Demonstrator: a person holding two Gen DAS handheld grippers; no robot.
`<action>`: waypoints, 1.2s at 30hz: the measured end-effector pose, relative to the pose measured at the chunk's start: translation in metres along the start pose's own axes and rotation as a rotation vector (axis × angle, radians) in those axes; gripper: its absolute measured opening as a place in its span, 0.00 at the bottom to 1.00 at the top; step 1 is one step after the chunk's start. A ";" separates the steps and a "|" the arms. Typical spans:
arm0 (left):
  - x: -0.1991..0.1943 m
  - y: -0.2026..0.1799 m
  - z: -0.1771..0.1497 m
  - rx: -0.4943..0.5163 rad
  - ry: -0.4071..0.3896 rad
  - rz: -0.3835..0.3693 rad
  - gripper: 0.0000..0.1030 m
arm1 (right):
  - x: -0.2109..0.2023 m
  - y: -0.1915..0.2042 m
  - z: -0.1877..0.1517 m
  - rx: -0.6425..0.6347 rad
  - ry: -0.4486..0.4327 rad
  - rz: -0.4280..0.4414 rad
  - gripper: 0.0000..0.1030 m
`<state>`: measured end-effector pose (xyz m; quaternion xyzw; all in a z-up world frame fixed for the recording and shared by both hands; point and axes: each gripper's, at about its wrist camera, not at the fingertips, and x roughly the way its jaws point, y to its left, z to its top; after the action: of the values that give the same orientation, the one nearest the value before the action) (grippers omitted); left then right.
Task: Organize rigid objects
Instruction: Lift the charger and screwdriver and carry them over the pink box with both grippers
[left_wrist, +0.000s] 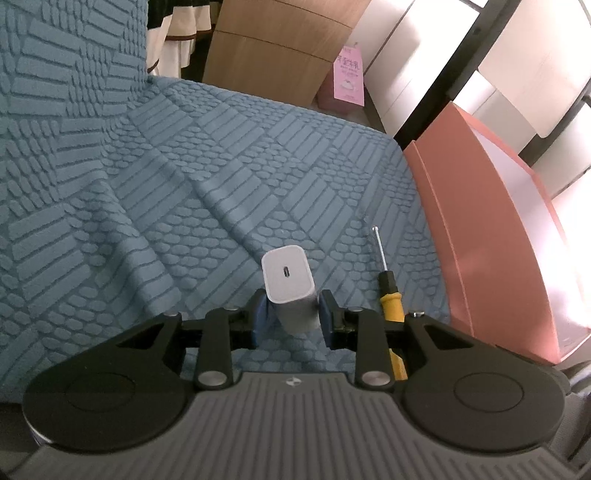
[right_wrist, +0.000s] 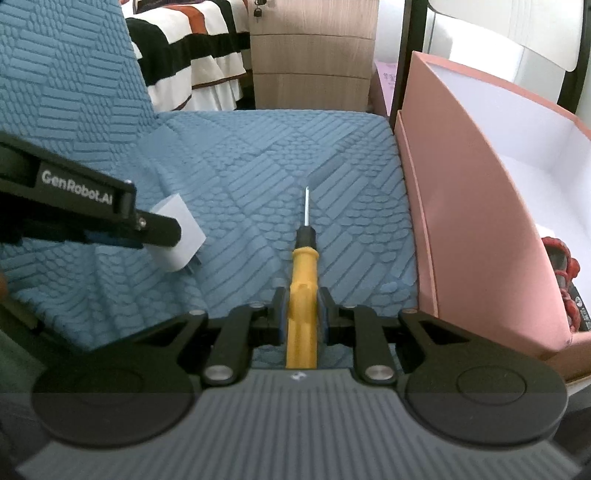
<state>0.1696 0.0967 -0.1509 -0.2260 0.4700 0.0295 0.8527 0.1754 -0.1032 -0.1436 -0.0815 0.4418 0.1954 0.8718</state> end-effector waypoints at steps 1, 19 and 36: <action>0.000 0.000 0.001 -0.001 -0.001 -0.002 0.33 | 0.000 -0.001 0.001 0.004 -0.003 0.004 0.20; 0.030 -0.006 0.015 -0.013 -0.055 0.018 0.34 | 0.024 0.003 0.007 0.000 0.003 -0.019 0.21; 0.033 -0.006 0.016 -0.043 -0.104 0.038 0.45 | 0.020 -0.003 0.012 0.052 -0.016 -0.014 0.20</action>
<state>0.2020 0.0921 -0.1684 -0.2336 0.4283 0.0676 0.8703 0.1961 -0.0968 -0.1529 -0.0605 0.4391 0.1783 0.8785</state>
